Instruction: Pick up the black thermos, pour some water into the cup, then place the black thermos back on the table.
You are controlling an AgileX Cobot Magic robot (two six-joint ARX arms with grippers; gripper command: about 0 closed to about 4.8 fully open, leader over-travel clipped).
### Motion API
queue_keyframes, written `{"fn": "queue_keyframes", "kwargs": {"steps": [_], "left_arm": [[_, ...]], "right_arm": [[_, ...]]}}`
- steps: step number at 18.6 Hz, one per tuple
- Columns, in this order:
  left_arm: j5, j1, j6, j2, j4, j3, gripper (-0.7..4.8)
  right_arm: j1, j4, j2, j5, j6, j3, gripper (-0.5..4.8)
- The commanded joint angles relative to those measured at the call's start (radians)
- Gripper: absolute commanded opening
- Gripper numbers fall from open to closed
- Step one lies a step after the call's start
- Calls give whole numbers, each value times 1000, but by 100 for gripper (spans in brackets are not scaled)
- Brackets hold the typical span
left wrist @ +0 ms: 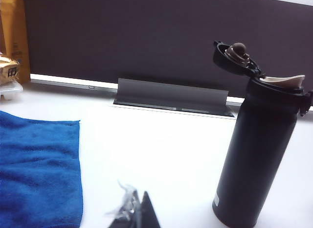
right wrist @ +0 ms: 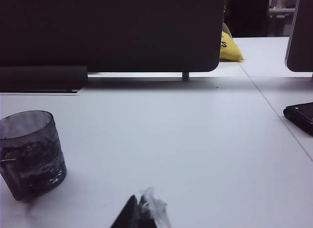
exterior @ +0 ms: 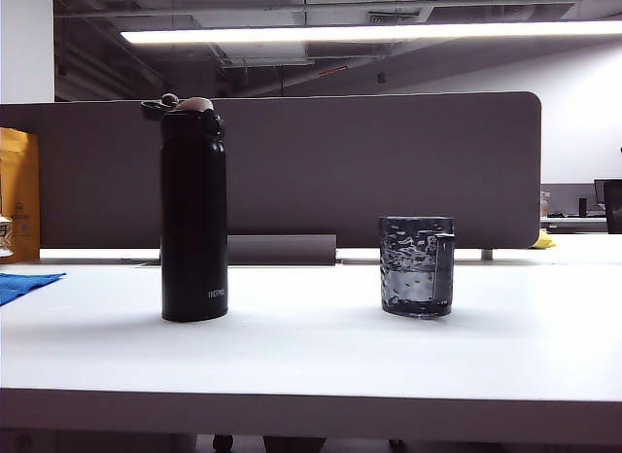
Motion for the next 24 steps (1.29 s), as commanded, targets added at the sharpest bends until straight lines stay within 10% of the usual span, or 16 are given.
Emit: {"fn": "queue_keyframes", "kwargs": {"steps": [1,7,8,9,10,24], "left_arm": [[1,1,0,0,9,2,-6],[1,1,0,0,13,2,5],[1,1,-1,0,21,3,70],[8,0,-24,0,59,6,286],[12,0,-48,0,98,7,446],[240,0,-116,154,22,312,479]], "right_arm": [[1,-12,0,-1,5,-4,-1],[2,6,0,-6,12,-3,15],[2,20,0,-17,23,-2,111],[2,59,0,-13,92,-2,389],[1,83,0,3,176,-1,479],[2,-237,276,-190,80,644,479]]}}
